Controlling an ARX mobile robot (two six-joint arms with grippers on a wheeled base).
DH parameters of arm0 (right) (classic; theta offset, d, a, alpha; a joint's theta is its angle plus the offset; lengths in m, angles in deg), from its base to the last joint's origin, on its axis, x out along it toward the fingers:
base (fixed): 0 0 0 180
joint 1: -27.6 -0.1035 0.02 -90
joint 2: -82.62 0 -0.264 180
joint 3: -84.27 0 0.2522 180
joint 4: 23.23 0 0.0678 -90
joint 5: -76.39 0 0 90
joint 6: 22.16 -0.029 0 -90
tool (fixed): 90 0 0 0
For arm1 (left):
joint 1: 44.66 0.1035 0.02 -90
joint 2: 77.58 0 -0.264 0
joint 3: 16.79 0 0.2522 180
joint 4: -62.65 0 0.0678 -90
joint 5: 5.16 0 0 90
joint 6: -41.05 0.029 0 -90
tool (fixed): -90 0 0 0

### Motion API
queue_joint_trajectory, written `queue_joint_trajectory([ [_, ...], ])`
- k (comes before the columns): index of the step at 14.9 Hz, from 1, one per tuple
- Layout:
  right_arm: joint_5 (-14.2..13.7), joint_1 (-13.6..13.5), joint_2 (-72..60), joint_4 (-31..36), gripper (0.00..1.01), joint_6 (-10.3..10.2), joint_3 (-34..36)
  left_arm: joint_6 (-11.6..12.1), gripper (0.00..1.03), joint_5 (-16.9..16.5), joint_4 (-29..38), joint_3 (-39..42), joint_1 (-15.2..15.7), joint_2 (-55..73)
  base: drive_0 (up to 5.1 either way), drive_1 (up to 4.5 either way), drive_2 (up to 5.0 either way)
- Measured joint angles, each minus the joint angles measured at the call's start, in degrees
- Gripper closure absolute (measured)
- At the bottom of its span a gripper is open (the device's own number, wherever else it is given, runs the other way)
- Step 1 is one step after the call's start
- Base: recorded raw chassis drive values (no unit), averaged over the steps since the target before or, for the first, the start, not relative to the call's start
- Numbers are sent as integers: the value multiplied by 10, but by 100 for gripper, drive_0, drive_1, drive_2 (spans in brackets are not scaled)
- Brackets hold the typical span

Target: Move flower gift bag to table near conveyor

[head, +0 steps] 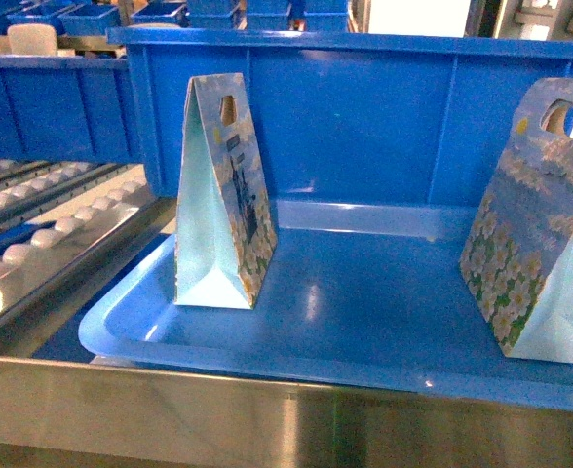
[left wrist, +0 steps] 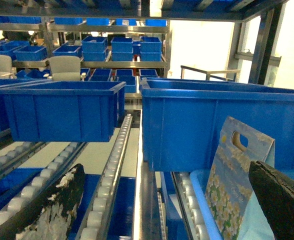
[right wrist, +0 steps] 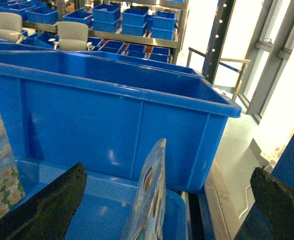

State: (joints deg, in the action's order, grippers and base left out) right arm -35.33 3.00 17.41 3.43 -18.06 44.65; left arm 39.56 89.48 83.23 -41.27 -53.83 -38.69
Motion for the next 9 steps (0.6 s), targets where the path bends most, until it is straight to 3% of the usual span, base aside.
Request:
queue_joint_trajectory([
  [9, 5, 54, -85, 17, 3, -20, -7, 0, 5, 0, 0, 0, 0, 0, 0, 0, 0],
])
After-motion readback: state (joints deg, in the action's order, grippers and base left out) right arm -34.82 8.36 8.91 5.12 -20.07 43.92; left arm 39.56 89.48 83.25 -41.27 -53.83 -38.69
